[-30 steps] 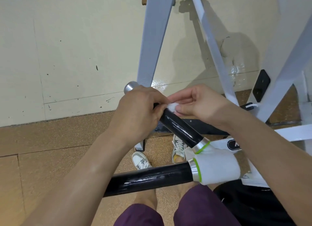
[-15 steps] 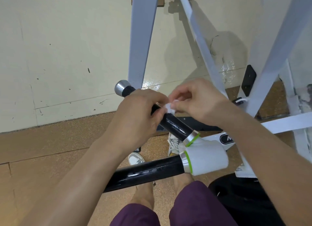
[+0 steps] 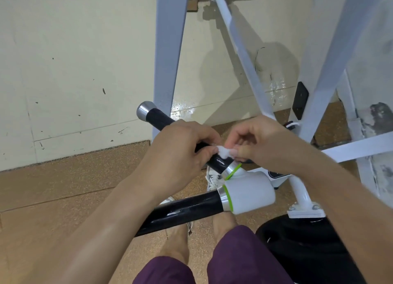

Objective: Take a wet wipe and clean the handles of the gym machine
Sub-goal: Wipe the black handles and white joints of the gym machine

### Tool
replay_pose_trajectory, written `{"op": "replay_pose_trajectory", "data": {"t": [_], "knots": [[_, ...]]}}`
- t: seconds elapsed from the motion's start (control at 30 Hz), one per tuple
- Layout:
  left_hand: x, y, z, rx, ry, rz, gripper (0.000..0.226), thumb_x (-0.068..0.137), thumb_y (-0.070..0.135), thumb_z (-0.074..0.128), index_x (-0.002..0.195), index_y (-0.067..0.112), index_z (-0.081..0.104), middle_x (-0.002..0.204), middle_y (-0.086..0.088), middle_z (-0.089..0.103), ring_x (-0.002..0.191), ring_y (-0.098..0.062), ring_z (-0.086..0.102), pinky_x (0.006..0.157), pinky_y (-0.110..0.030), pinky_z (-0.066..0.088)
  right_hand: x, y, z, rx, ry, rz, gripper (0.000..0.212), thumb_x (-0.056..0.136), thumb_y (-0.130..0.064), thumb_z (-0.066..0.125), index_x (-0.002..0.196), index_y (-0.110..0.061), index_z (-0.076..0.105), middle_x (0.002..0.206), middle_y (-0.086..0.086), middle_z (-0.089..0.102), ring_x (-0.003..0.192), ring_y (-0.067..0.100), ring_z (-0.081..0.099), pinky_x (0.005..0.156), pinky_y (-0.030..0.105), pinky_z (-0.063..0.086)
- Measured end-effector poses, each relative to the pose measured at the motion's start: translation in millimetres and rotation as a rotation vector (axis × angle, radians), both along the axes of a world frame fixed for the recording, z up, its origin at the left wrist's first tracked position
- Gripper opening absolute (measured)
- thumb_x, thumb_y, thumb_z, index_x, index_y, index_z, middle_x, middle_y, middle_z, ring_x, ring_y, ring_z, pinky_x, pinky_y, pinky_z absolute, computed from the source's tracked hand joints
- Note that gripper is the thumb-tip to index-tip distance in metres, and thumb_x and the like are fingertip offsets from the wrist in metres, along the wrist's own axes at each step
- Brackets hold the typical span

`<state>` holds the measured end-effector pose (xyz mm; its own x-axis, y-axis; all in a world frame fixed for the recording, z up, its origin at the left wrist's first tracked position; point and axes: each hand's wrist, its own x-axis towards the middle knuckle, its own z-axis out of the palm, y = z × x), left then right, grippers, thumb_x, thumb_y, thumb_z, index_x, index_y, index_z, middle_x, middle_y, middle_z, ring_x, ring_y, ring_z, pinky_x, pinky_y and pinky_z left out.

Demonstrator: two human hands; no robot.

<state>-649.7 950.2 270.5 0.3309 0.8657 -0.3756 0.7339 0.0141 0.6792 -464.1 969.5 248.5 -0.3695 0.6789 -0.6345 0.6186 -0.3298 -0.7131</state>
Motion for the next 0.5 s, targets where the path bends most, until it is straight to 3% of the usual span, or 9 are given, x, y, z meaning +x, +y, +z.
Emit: {"op": "replay_pose_trajectory", "data": {"t": [0.1,0.23,0.37,0.43,0.5], "knots": [[3.7,-5.0,1.1,0.002,-0.014,0.018,0.013,0.083,0.023,0.069,0.093,0.031,0.071,0.086,0.012,0.068,0.086,-0.009,0.055,0.077,-0.026,0.043,4.8,1.9,3.8,-0.027,0.042,-0.022,0.014,0.082,-0.006,0.069,0.074,-0.018,0.072,0.065,0.0,0.067,0.057,0.006,0.059,0.059,0.019,0.051],[8.2,-9.6,2.2,-0.009,-0.046,0.11,0.016,0.079,0.03,0.072,0.094,0.034,0.066,0.081,0.013,0.064,0.079,-0.004,0.057,0.072,-0.025,0.046,-11.5,-6.6,-9.9,0.001,0.026,-0.166,0.022,0.081,-0.005,0.067,0.068,-0.023,0.067,0.05,-0.011,0.06,0.051,0.008,0.056,0.058,0.031,0.049],[14.7,-12.7,2.5,0.007,-0.025,0.033,0.023,0.072,0.037,0.077,0.085,0.027,0.062,0.075,0.013,0.058,0.073,-0.002,0.052,0.065,-0.019,0.042,7.1,-12.5,15.4,-0.071,0.121,-0.206,0.012,0.08,-0.002,0.07,0.076,-0.013,0.072,0.069,0.013,0.068,0.065,0.017,0.063,0.068,0.03,0.054],[16.6,-13.3,1.1,-0.103,-0.174,0.223,0.025,0.071,0.03,0.08,0.08,0.02,0.06,0.066,0.004,0.059,0.062,-0.002,0.051,0.058,-0.017,0.042,3.3,-11.9,21.9,-0.066,0.215,-0.276,0.009,0.079,-0.002,0.07,0.082,-0.009,0.073,0.076,0.016,0.071,0.071,0.02,0.066,0.072,0.03,0.055],[15.6,-14.6,1.3,-0.235,-0.337,0.436,0.022,0.071,0.022,0.081,0.077,0.015,0.061,0.068,-0.01,0.063,0.057,-0.008,0.052,0.058,-0.026,0.046,-3.3,-10.8,19.1,-0.107,0.253,-0.345,0.011,0.079,-0.007,0.071,0.089,-0.01,0.071,0.08,0.016,0.072,0.073,0.022,0.065,0.072,0.033,0.054]]}}
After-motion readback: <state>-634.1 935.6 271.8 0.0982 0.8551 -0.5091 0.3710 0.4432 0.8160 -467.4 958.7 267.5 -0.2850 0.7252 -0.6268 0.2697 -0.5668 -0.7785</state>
